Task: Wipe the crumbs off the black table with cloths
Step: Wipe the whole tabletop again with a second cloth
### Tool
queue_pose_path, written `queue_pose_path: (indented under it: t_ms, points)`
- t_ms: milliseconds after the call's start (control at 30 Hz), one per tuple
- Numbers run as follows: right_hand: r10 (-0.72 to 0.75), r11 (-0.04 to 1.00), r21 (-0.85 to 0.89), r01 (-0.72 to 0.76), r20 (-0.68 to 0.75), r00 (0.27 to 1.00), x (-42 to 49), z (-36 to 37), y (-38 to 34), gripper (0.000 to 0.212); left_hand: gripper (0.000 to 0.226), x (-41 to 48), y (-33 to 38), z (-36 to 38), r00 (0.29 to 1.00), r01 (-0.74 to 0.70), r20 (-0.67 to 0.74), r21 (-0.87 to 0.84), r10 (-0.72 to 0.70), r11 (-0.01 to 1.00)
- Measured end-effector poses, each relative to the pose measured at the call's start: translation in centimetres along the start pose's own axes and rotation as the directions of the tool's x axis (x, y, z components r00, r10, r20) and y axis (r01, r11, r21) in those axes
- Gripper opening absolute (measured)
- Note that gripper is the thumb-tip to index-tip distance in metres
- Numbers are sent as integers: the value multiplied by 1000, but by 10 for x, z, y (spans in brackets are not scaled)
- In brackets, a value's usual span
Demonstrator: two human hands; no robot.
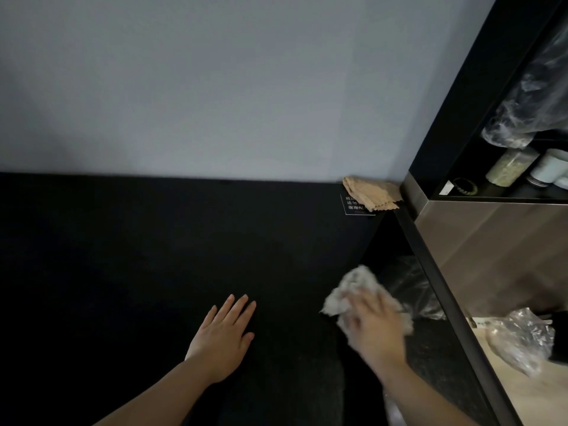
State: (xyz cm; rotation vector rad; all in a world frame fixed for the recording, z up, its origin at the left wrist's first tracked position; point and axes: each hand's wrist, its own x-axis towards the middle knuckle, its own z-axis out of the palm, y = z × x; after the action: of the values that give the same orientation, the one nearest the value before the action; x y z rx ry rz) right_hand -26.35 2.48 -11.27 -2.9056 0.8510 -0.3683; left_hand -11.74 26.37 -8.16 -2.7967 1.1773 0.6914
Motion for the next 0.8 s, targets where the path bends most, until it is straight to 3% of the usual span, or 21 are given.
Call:
queue_pose_path:
  t_ms: [67,100,167,233,333,400,500,567,667,733,800]
  points:
    - [249,965,68,-252,47,967,1,0,-8,36,59,-7,-6,1,1000,-13,2,6,13,1000]
    - [269,960,70,-272,53,962,-3,-2,-27,38,59,-11,-10,2,1000,-20,6,6,20,1000]
    - [128,987,99,-130,27,991,-19,-1,-77,40,59,-18,-18,4,999,-37,13,15,37,999]
    - [-125,981,155,120,26,992,-41,-3,-119,28,58,-23,-25,6,998,-54,22,35,53,998]
    - [-312,945,106,309,9,950,-39,-8,-111,34,58,-27,-33,5,997,-66,41,54,64,996]
    - [-182,983,-10,183,3,983,-25,-2,-69,38,59,-29,-36,3,996,-70,58,46,68,996]
    - [229,971,38,-235,120,966,-14,0,-31,40,59,-32,-38,4,997,-61,58,45,58,997]
    - [293,954,35,-299,115,949,-18,-2,-54,39,59,-33,-38,5,997,-60,57,40,57,997]
    - [4,990,144,-13,63,998,-44,0,-124,36,59,-30,-39,5,997,-57,45,15,56,998]
    - [-243,956,186,226,74,967,-62,-9,-148,34,59,-29,-41,4,997,-62,39,5,61,998]
    - [-331,934,163,317,68,941,-54,-15,-126,33,59,-29,-41,4,997,-65,42,-1,64,998]
